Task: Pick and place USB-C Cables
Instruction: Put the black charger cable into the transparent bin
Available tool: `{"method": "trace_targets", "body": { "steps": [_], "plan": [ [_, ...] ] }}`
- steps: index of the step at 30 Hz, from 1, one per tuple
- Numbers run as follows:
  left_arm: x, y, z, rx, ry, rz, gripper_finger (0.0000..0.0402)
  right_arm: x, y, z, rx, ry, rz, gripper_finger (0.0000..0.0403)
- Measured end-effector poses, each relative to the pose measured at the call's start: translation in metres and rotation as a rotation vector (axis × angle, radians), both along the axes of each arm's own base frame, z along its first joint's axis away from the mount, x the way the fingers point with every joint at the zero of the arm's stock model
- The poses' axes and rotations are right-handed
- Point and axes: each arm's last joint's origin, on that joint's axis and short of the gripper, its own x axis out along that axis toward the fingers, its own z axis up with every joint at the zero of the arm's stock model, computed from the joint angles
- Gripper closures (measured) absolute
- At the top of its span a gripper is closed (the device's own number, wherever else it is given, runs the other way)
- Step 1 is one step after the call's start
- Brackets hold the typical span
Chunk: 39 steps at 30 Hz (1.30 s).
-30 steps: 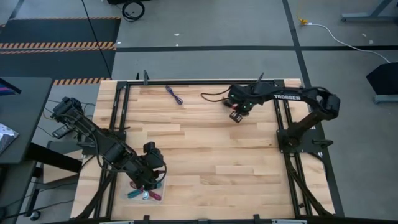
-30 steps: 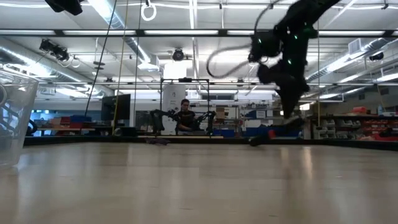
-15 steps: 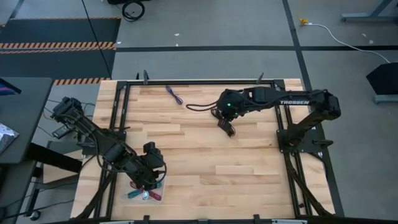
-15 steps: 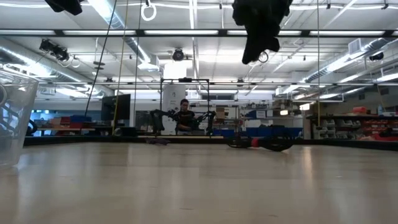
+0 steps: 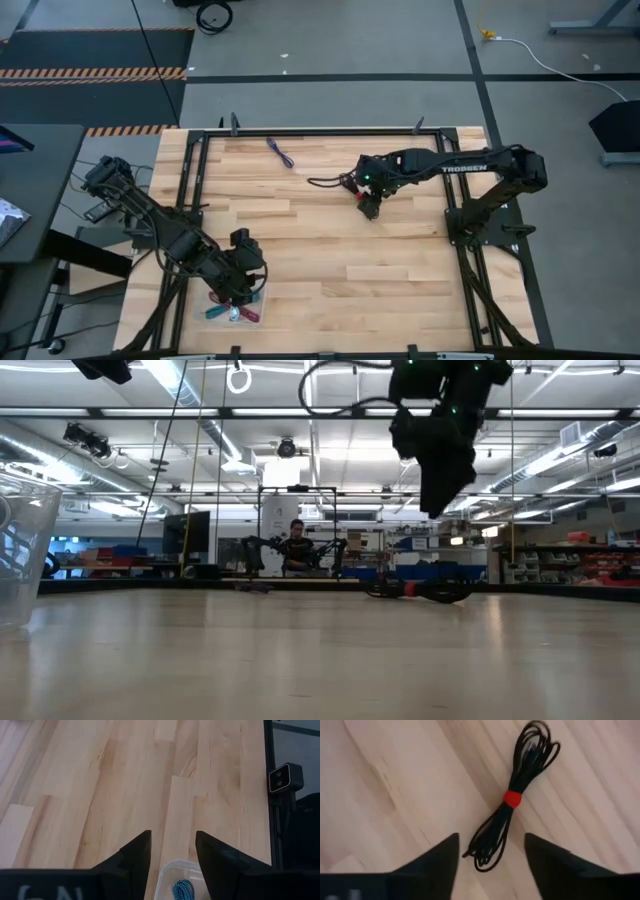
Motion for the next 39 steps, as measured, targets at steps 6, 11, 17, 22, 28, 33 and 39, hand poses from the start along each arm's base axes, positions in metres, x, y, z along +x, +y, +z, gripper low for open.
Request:
{"method": "trace_targets", "body": {
  "steps": [6, 11, 17, 22, 28, 33, 39],
  "plan": [
    [0.0, 0.0, 0.0, 0.002, 0.0, -0.001, 0.0239, 0.002, -0.002, -0.024, 0.066, -0.087, -0.037, 0.0098],
    [0.0, 0.0, 0.0, 0.002, 0.0, -0.002, 0.0239, -0.008, 0.001, -0.047, 0.099, -0.042, -0.06, 0.0082],
    [0.0, 0.0, 0.0, 0.002, -0.001, -0.002, 0.0239, -0.009, 0.001, -0.056, 0.078, -0.065, -0.079, 0.0088],
    [0.0, 0.0, 0.0, 0.002, -0.001, -0.002, 0.0239, -0.011, 0.001, -0.06, 0.064, -0.059, -0.083, 0.009],
    [0.0, 0.0, 0.0, 0.002, -0.001, -0.002, 0.0239, -0.016, 0.002, -0.07, 0.07, -0.045, -0.092, 0.009],
    [0.0, 0.0, 0.0, 0.002, -0.001, -0.001, 0.0239, -0.018, 0.002, -0.077, 0.07, -0.061, -0.097, 0.009],
    [0.0, 0.0, 0.0, 0.002, -0.001, -0.001, 0.0239, -0.019, 0.002, -0.08, 0.068, -0.078, -0.096, 0.0091]
  ]
}}
